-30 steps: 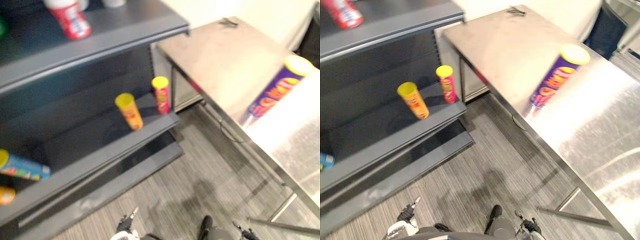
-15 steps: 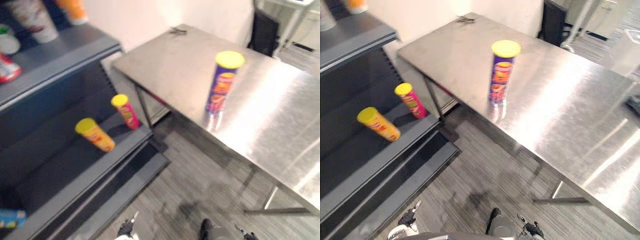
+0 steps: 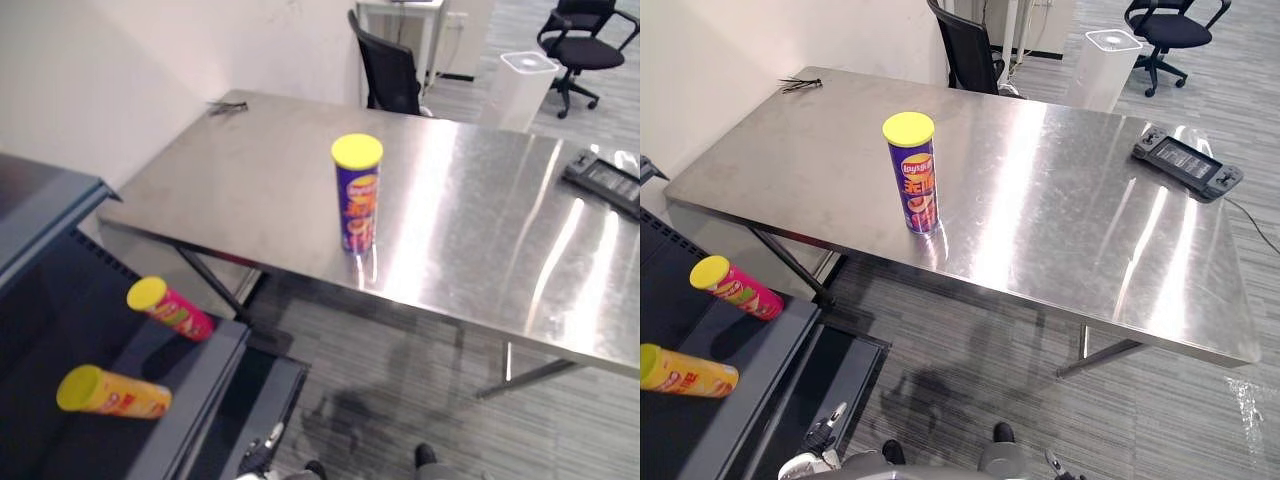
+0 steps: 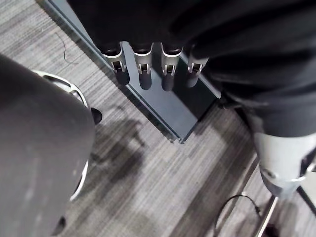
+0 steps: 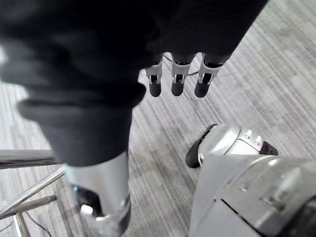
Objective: Put the gum and the chips on the shelf.
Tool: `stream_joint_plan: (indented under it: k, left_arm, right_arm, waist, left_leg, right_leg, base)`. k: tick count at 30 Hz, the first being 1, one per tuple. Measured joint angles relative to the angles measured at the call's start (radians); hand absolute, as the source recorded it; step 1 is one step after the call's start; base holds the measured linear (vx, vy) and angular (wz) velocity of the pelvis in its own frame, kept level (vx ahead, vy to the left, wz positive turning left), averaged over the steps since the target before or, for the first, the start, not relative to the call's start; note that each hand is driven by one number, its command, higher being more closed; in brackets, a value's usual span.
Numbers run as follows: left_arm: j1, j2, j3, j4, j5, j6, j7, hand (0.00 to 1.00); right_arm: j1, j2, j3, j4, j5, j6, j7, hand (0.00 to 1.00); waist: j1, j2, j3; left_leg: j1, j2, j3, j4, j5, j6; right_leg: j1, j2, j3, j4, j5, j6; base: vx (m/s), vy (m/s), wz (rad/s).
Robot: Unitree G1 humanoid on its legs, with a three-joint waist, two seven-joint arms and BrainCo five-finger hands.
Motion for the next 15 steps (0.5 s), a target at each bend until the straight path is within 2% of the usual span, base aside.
stream_joint_plan:
  k: [3, 6, 9, 12, 15]
  left_arm:
    - [-0.007, 0.001, -0.001, 0.014, 0.038, 0.002, 0.000, 0.00]
    - [-0.005, -0.004, -0.009, 0.016, 0.047, 0.002, -0.001, 0.00]
    - [-0.006, -0.007, -0.008, 0.015, 0.068, 0.001, -0.002, 0.00]
    - [-0.003, -0.007, 0.013, 0.014, 0.068, 0.002, -0.002, 0.00]
    - [0.013, -0.006, 0.058, 0.012, 0.067, 0.003, -0.002, 0.00]
  right_arm:
    - [-0.006, 0.008, -0.033, 0.000, 0.001, 0.003, 0.001, 0.00]
    - [-0.007, 0.008, -0.045, 0.000, 0.005, 0.002, 0.000, 0.00]
    - [-0.006, 0.006, -0.150, 0.000, 0.015, 0.002, -0.005, 0.00]
    - [-0.018, -0.010, -0.346, 0.000, 0.056, 0.004, -0.020, 0.00]
    - [-0.068, -0.107, -0.609, 0.000, 0.176, -0.002, -0.061, 0.00]
  waist:
    - [0.001, 0.007, -0.013]
    - [0.003, 0.016, -0.026]
    - [0.002, 0.015, -0.039]
    - [0.002, 0.006, -0.054]
    - [-0.003, 0.002, -0.068]
  left_leg:
    - [0.012, -0.012, 0.011, -0.016, 0.000, 0.000]
    - [0.058, -0.007, 0.037, -0.052, 0.000, 0.000]
    - [0.089, -0.003, 0.056, -0.080, 0.000, 0.000]
    - [0.092, -0.003, 0.069, -0.087, -0.001, -0.001]
    - [0.090, -0.012, 0.100, -0.116, -0.003, 0.002]
  right_leg:
    - [-0.001, -0.006, 0.005, -0.030, 0.033, 0.000]
    - [0.004, 0.012, 0.013, -0.030, 0.050, -0.008]
    - [0.008, 0.022, 0.016, -0.030, 0.051, -0.008]
    - [-0.005, 0.023, 0.026, -0.028, 0.052, -0.008]
    - [-0.026, 0.021, 0.033, -0.030, 0.053, -0.006]
  base:
    - [0.12, 0.092, -0.32]
    - [0.05, 0.003, -0.37]
    - [0.01, -0.030, -0.22]
    - [-0.05, -0.038, -0.20]
    - [-0.13, -0.050, -0.31]
